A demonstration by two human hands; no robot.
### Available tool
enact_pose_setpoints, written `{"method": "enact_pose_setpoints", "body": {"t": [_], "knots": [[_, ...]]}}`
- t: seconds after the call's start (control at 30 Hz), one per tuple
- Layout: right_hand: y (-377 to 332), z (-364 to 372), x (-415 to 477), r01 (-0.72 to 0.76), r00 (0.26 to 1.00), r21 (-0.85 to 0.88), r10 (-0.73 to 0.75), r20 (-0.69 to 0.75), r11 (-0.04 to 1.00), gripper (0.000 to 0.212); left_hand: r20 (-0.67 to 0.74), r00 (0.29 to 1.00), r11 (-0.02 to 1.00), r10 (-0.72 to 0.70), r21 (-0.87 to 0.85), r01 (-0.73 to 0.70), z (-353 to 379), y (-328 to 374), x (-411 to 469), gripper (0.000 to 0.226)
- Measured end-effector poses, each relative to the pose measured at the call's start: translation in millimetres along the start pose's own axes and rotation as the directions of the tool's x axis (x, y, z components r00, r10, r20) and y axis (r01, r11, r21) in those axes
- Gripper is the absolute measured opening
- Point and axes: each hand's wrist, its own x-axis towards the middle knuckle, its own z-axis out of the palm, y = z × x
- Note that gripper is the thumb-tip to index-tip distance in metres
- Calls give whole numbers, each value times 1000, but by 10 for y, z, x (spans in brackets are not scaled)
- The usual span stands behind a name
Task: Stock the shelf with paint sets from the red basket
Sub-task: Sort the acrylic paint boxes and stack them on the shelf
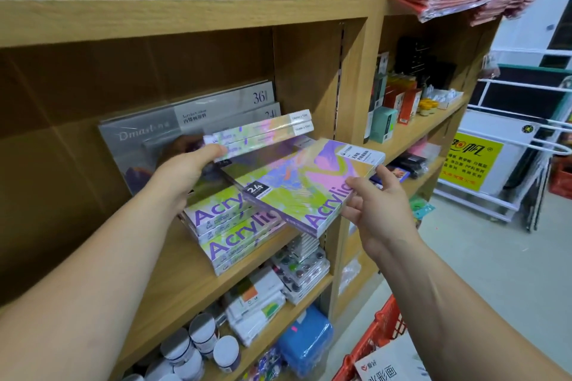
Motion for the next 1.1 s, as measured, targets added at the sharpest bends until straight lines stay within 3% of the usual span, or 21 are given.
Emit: {"method": "enact_pose_setpoints", "body": {"t": [0.13,0.23,0.33,0.4,0.47,0.53,0.63,0.8,0.87,0.93,1.03,1.1], "knots": [[44,190,84,7,1000,-46,-7,-15,999,83,22,996,990,-81,-112,83,-109,-1,6,59],[105,341,205,-1,1000,-81,-1,-21,997,73,-14,999,984,-48,-173,44,-93,18,-61,23],[228,501,372,-62,998,-119,59,-32,991,60,-64,998,992,17,-123,-25,-79,7,-82,55],[297,591,444,-85,995,-96,88,34,992,87,-100,993,992,63,-106,-73,-81,38,-93,64],[308,674,441,-79,991,-116,91,99,990,131,-128,991,993,48,-102,-61,-68,76,-61,64],[364,716,453,-65,987,-143,85,135,988,149,-151,988,991,34,-120,-52,-47,134,-36,68],[454,749,524,-32,993,-286,64,103,958,151,-175,982,989,73,-116,-94,-40,175,35,60],[386,756,662,13,997,-536,28,69,844,120,-147,973,982,177,-42,-185,15,20,26,60],[399,753,683,26,996,-566,25,82,824,130,-124,970,977,210,58,-204,36,-49,3,63],[405,709,711,45,995,-569,16,103,821,145,-84,982,975,170,159,-155,54,-111,-26,62],[333,644,723,14,986,-588,86,142,809,134,-32,998,974,54,220,-46,66,-164,-62,43],[324,572,772,15,981,-596,105,166,803,130,-21,999,966,27,260,-21,85,-192,-83,43]]}}
